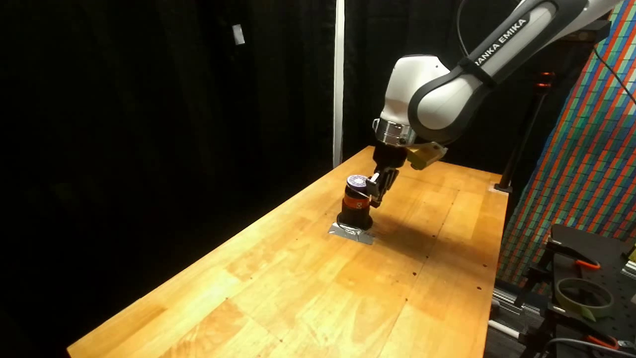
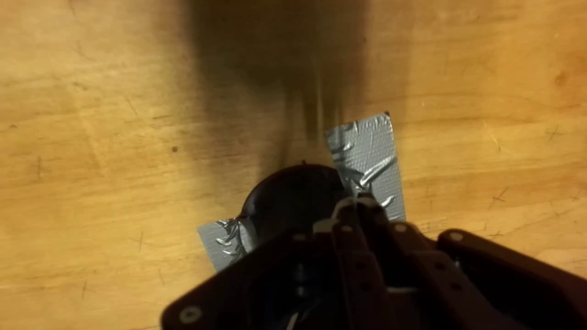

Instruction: Put the rubber band around the base of the cup

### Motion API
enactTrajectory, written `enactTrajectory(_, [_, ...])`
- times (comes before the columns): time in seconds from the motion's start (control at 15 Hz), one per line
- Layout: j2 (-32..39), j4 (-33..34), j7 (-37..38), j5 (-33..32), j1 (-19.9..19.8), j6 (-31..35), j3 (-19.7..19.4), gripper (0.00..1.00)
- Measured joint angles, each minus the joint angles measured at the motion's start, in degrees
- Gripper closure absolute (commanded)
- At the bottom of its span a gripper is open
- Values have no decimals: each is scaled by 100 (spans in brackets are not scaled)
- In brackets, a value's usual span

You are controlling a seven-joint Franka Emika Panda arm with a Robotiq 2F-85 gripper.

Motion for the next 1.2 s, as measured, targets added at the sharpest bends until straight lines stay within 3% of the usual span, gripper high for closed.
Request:
enactTrajectory(0.53, [-237, -1609, 36, 0, 108, 3403, 37, 91])
enactTrajectory(1.2, [-238, -2470, 297, 2, 109, 5939, 154, 90])
